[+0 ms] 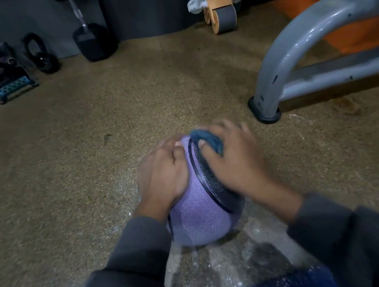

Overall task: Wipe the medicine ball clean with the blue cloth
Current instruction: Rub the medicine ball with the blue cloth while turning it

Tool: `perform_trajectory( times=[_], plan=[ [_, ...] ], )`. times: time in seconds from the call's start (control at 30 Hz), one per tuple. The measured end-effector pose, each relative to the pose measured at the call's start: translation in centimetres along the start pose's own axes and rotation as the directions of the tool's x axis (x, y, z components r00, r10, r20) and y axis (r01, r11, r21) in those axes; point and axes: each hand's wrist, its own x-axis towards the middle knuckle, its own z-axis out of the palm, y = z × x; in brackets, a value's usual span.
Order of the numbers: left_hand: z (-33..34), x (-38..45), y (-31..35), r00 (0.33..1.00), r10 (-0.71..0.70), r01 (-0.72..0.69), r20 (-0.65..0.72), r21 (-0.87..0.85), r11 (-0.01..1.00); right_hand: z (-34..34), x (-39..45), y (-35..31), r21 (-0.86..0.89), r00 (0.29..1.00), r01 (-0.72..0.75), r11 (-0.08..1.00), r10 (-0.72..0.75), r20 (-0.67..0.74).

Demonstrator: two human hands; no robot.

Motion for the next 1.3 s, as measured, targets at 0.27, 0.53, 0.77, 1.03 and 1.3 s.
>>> perform_trajectory(
  times=[0.27, 0.53, 0.77, 1.03, 1.3],
  plan=[
    [-0.1, 0.3, 0.4, 0.999, 0.030, -0.029, 0.031, -0.021, 0.999, -0.3, -0.7, -1.0, -0.055, 1.000, 0.018, 0.998, -0.019, -0.006],
    [0.2, 0.2, 1.1, 0.998, -0.054, 0.054, -0.024, -0.008, 0.999, -0.5, -1.9, -1.5, -0.121, 0.999, -0.002, 0.993, 0.007, 0.036],
    [-0.3, 0.2, 0.2, 1.000, -0.010, 0.012, 0.019, -0.080, 0.997, -1.0, -2.5, -2.2, -0.133, 0.996, 0.069, 0.989, -0.061, 0.067],
    [-0.3, -0.4, 0.6, 0.996, -0.089, 0.089, -0.016, -0.009, 0.996, 0.8, 7.5, 2.8, 0.136, 0.857, -0.389, 0.911, 0.303, 0.418],
    [-0.6, 0.9, 0.9, 0.995, -0.075, 0.073, 0.071, 0.035, 0.997, 0.6, 3.5, 1.0, 0.186, 0.983, -0.118, 0.975, 0.088, 0.158]
  ],
)
